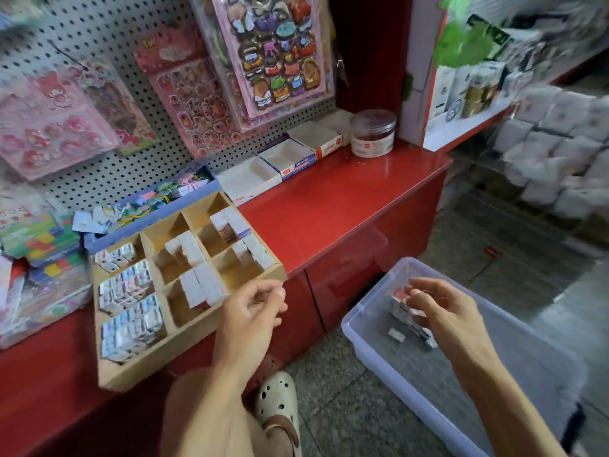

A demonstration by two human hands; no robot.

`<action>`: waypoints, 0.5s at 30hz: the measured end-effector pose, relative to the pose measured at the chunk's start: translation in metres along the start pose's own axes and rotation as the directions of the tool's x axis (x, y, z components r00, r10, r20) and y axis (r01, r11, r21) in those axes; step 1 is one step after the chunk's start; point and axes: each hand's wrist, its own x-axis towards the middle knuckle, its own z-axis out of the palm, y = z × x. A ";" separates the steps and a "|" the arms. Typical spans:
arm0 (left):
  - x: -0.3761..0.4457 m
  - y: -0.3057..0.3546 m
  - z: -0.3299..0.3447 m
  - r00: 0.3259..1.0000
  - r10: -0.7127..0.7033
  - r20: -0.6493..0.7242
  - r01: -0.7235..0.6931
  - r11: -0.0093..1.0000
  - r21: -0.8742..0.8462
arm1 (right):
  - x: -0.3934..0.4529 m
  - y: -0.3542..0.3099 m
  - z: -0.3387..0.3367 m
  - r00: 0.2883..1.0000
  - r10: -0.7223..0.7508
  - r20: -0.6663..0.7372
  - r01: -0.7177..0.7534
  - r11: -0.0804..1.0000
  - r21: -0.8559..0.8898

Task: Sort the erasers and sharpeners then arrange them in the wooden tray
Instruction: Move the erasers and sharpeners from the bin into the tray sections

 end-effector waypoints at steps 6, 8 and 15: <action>-0.014 -0.047 0.094 0.960 -0.093 0.265 0.049 0.985 0.168 | -0.002 0.054 -0.050 0.988 0.124 -0.096 -0.124 0.992 0.007; -0.014 -0.065 0.124 0.934 -0.116 0.339 0.040 0.974 0.224 | 0.001 0.074 -0.065 0.974 0.180 -0.137 -0.179 0.984 0.017; 0.004 -0.122 0.210 0.853 -0.186 0.488 -0.057 0.896 0.441 | 0.031 0.157 -0.096 0.900 0.361 -0.243 -0.352 0.932 0.082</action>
